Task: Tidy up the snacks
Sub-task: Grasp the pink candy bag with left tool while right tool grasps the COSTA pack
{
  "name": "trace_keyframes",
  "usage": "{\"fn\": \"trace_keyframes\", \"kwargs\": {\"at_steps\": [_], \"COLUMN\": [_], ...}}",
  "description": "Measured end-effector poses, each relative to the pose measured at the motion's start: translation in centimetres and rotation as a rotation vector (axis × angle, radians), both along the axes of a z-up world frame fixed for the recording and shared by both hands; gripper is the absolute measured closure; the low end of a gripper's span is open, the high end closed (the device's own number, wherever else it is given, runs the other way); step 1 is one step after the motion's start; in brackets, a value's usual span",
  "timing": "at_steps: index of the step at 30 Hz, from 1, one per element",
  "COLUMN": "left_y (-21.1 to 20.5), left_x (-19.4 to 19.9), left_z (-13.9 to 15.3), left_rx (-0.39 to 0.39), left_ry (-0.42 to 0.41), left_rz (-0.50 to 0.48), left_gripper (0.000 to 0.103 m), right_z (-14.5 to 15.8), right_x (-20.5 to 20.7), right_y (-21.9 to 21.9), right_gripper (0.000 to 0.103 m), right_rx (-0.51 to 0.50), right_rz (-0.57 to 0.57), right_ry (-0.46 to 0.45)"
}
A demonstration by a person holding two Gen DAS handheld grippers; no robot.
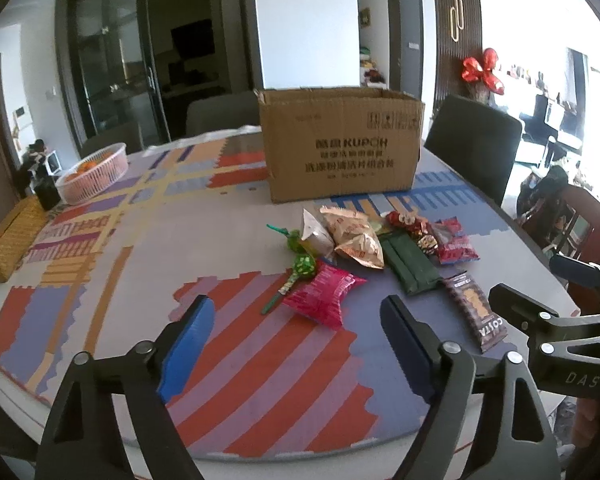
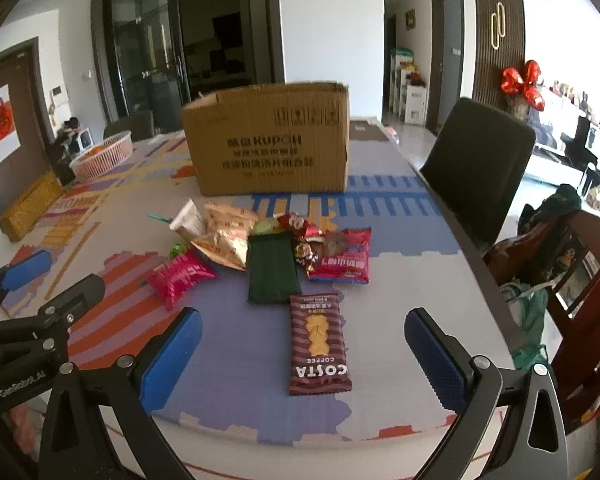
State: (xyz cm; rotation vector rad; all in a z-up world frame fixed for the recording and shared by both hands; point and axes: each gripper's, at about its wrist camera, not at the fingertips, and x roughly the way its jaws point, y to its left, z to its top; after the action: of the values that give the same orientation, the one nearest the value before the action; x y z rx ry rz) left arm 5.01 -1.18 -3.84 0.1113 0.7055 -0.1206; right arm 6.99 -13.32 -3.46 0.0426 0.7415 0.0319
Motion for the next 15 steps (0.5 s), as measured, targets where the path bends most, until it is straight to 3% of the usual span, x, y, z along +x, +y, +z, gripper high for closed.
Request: {"fn": "trace_keyframes", "kwargs": {"at_steps": [6, 15], "left_y": [-0.5, -1.6], "left_x": [2.0, 4.7], "left_z": [-1.5, -3.6], "left_rx": [0.02, 0.049], "left_ry": [0.038, 0.09], "left_rz": [-0.024, -0.076], "left_gripper": [0.024, 0.03], "right_z": [-1.7, -4.0], "right_x": [2.0, 4.2], "right_y": [-0.2, -0.9], "right_gripper": [0.004, 0.02], "right_rx": [0.019, 0.032], "right_rz": [-0.001, -0.008], "right_ry": [0.064, 0.151]}}
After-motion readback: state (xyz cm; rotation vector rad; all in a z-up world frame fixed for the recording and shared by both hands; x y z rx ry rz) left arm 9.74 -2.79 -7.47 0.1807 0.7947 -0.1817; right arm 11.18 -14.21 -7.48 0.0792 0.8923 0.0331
